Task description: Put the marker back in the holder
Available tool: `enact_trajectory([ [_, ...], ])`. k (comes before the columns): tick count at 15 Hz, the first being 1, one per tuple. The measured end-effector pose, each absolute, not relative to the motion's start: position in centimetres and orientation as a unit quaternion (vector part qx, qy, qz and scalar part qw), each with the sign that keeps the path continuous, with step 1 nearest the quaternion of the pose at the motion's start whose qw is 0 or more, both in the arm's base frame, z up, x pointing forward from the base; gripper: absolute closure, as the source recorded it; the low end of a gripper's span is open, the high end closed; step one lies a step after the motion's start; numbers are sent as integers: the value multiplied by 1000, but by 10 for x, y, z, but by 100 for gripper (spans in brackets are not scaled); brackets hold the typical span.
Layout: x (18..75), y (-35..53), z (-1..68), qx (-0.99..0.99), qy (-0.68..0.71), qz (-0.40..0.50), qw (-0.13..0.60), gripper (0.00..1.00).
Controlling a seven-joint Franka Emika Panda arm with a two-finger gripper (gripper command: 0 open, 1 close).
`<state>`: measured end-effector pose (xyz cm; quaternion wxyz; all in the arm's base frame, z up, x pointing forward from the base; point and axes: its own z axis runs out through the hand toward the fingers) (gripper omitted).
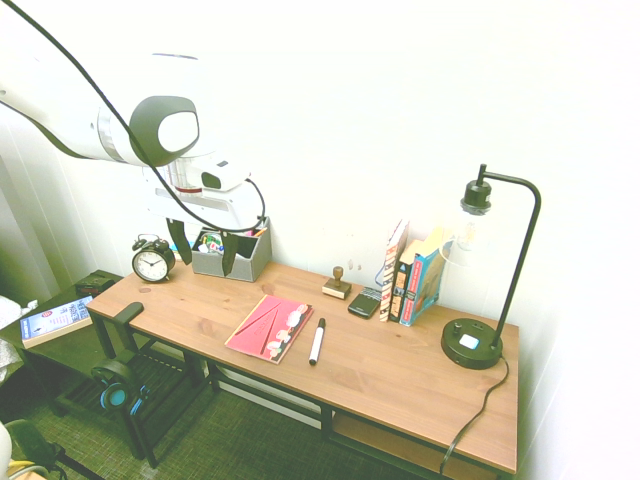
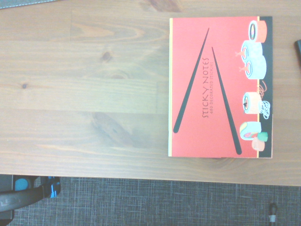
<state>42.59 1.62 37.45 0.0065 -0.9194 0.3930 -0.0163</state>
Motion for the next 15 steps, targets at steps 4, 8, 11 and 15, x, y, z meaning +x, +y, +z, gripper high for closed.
enact_trajectory([
  [4, 431, 13, 373, -930, 366, -30, 13, 0],
  [8, 449, -39, 339, -955, 289, -59, 21, 0],
  [11, 454, -84, 291, -964, 261, -48, 13, 0],
  [15, 464, -115, 243, -965, 257, -41, 9, 0],
])
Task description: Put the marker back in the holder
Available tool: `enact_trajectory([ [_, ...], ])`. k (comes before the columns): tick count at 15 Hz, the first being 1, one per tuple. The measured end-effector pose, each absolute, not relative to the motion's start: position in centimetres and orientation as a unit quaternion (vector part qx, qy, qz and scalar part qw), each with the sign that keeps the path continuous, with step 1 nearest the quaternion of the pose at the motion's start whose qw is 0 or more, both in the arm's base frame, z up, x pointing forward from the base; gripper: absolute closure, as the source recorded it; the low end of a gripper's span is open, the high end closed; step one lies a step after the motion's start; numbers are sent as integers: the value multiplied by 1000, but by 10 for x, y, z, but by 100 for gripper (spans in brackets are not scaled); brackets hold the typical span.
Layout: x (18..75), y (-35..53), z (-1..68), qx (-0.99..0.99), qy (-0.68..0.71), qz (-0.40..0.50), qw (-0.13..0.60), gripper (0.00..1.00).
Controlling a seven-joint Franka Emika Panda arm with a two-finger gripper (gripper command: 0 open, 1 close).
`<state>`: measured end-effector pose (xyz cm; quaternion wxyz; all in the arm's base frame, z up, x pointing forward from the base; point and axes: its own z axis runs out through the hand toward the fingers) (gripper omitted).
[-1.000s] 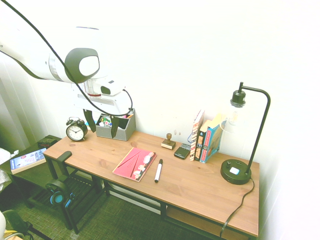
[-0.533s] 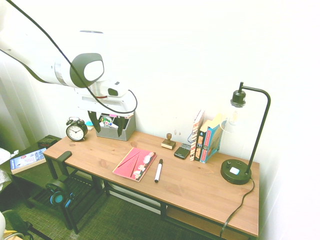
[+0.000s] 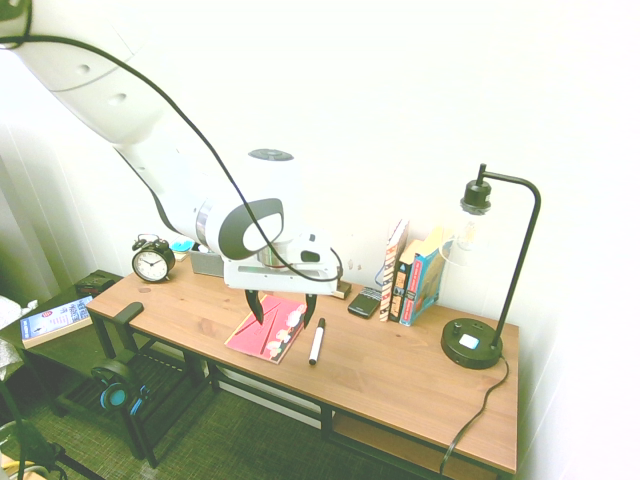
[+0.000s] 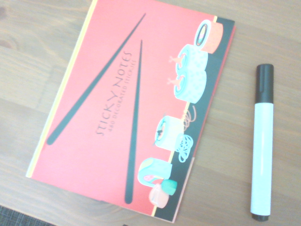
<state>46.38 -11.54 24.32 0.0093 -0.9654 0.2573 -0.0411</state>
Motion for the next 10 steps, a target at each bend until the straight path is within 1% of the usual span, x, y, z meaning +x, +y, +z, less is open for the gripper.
enact_trajectory([
  [4, 479, -142, 201, -966, 256, -39, 3, 0],
  [5, 485, -149, 192, -966, 257, -41, 1, 100],
  [10, 510, -168, 167, -965, 259, -42, -5, 100],
])
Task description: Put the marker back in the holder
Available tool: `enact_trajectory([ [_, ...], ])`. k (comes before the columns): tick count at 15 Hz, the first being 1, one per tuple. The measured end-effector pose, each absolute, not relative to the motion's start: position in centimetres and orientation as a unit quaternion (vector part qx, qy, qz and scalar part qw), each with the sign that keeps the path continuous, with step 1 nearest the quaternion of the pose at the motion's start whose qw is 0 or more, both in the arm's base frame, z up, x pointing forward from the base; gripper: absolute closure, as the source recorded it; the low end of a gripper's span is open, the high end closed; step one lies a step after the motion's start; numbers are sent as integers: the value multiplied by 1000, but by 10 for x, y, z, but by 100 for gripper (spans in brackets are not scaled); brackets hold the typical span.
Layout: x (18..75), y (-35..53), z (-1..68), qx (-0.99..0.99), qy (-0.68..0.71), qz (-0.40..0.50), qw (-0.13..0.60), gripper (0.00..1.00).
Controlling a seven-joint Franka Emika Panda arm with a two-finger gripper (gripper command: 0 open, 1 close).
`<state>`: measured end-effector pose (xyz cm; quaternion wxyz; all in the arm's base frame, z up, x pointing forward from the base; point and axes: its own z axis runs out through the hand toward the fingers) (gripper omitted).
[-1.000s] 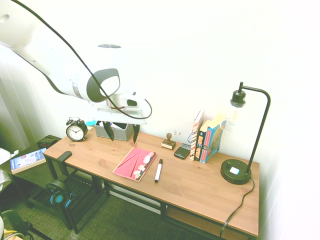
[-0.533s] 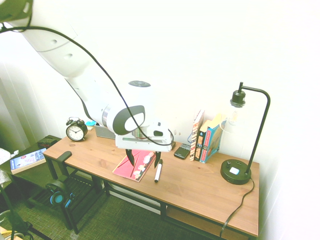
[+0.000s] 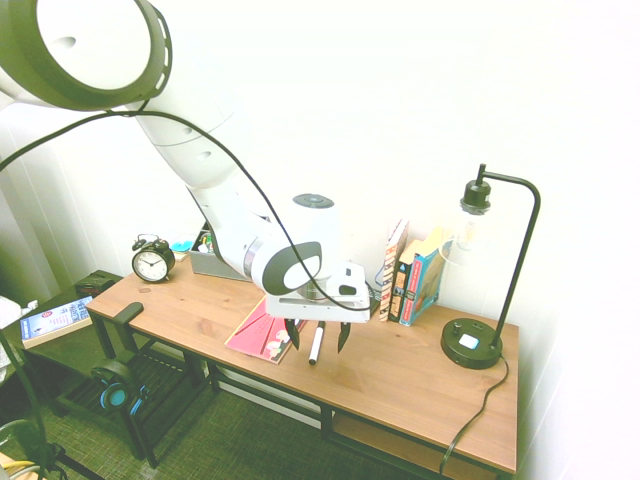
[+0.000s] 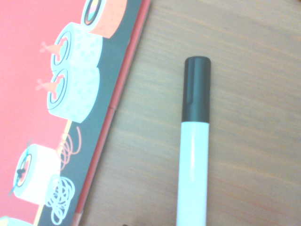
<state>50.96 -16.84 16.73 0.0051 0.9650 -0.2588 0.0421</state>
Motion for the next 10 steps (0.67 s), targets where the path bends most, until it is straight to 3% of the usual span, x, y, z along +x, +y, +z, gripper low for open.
enact_trajectory([
  [10, 512, -168, 160, 968, -250, 38, 6, 100],
])
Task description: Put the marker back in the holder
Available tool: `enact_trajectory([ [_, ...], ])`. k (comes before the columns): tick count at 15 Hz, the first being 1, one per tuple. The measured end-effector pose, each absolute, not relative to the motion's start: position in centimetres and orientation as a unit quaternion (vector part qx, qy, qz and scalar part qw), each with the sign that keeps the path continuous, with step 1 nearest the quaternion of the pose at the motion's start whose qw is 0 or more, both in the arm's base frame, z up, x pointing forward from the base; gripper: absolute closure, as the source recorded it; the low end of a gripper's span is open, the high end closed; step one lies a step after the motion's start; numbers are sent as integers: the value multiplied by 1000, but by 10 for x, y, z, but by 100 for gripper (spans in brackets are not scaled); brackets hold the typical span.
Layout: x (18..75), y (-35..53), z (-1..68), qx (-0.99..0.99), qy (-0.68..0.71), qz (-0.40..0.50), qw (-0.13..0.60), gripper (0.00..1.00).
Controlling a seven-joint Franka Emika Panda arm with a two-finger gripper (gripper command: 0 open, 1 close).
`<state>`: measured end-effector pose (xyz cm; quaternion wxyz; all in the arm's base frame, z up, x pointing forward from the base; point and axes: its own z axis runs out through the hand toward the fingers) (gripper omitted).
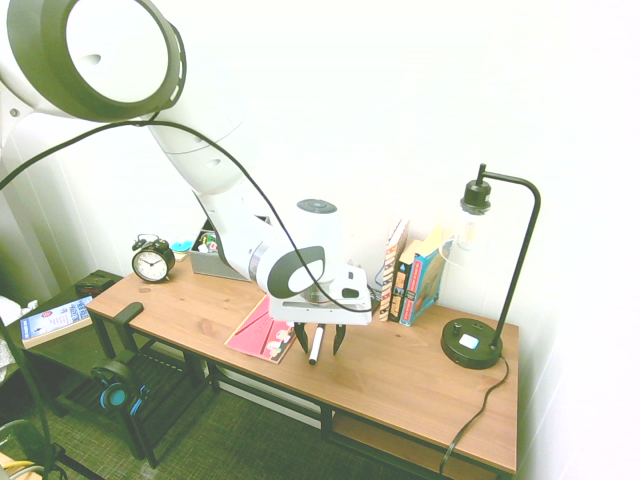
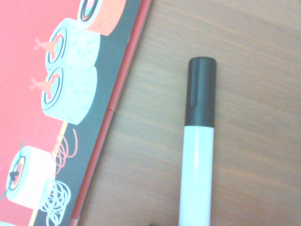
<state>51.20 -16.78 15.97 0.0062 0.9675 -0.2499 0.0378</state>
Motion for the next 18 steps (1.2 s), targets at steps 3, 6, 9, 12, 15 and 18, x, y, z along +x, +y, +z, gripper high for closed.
enact_trajectory([
  [3, 511, -168, 158, 968, -250, 37, 7, 100],
  [6, 511, -167, 158, 968, -248, 36, 7, 100],
  [9, 512, -165, 158, 969, -246, 36, 7, 100],
  [12, 514, -168, 171, 962, -268, 44, 12, 100],
  [15, 519, -146, 228, 942, -336, 7, -4, 100],
  [18, 525, -62, 298, 920, -385, -65, -36, 100],
])
